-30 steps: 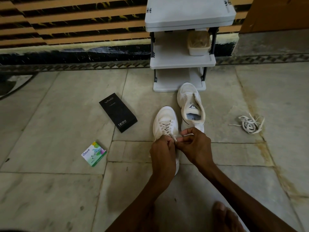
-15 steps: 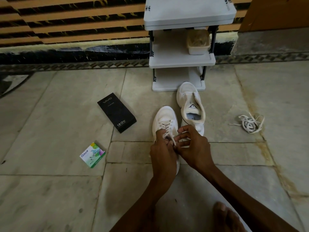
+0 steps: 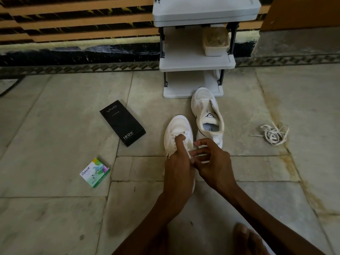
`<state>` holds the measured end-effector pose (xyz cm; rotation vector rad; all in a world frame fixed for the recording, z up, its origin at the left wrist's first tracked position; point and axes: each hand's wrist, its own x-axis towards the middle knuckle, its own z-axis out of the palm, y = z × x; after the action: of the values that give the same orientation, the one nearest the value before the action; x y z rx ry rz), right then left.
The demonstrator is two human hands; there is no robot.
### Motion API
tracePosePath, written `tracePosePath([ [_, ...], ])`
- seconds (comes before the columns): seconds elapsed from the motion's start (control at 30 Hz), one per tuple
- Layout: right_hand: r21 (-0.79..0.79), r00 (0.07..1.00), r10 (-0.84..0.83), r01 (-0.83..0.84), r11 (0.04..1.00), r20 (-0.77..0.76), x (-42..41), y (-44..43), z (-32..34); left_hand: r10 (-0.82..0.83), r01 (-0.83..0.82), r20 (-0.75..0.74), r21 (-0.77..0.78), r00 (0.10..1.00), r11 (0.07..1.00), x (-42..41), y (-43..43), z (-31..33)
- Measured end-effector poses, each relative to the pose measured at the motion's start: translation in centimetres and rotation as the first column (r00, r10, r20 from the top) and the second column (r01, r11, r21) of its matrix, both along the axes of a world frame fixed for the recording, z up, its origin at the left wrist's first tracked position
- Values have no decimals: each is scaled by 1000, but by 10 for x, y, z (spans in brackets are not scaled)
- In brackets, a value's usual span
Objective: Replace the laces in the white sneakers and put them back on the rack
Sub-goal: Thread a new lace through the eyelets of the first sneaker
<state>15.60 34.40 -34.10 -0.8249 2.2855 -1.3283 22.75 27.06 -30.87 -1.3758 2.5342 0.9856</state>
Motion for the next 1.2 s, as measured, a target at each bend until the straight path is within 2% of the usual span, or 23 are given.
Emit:
tracePosePath([
  [0.17,-55,999,-1,3,998,39,-8,-4,-2,29,-20,-192,47,981,999,7,-9,2],
  [0.27,-55,999,27,-26,998,28,-12,-10,-3,89,-81,-87,98,992,992,7,-16,6],
  [0.37,-15,998,49,-49,999,-41,-15,-14,-3,52,-37,-116,129,992,991,7,-19,14],
  [0.47,-68,984,113,-123,990,-136,-10,-16,-2,26,-17,-79,108,997,994,6,-23,10],
  [0.57,-96,977,143,-159,983,-156,-1,-17,-1,128,-124,-18,157,992,980,3,-23,0],
  [0.63,-93,974,110,-130,987,-196,-5,-17,5,192,-188,-10,157,981,970,3,-21,-5],
  [0.7,-145,980,-7,-23,989,-201,-17,-16,22,158,-152,-63,87,985,984,4,-21,-6],
  [0.77,-332,980,-154,104,937,-127,-36,-15,52,80,-78,-138,14,987,997,7,-22,1],
  [0.83,-535,976,-206,215,817,77,-51,-12,85,16,-16,-193,6,981,1000,8,-25,5],
  [0.9,-620,928,-73,301,725,365,-55,-11,103,-26,37,-229,45,973,998,8,-27,8],
  [0.93,-618,865,29,333,712,500,-53,-11,106,-63,77,-216,53,974,996,8,-29,11],
  [0.97,-586,791,106,349,731,603,-49,-11,105,-111,125,-199,58,974,991,9,-31,13],
  [1.0,-511,732,122,336,791,670,-44,-12,100,-158,175,-195,70,968,982,11,-35,16],
  [1.03,-392,718,84,275,878,691,-40,-13,93,-198,222,-213,95,957,970,12,-40,20],
  [1.07,-225,765,24,159,961,643,-37,-12,83,-227,262,-242,124,943,957,12,-46,26],
  [1.1,-16,857,3,6,1000,515,-35,-11,71,-248,294,-278,136,928,946,13,-52,32],
  [1.13,192,936,76,-149,970,344,-34,-10,60,-270,321,-313,123,911,939,13,-59,37],
  [1.2,467,949,303,-310,828,91,-28,-9,38,-298,346,-358,77,885,935,13,-69,41],
])
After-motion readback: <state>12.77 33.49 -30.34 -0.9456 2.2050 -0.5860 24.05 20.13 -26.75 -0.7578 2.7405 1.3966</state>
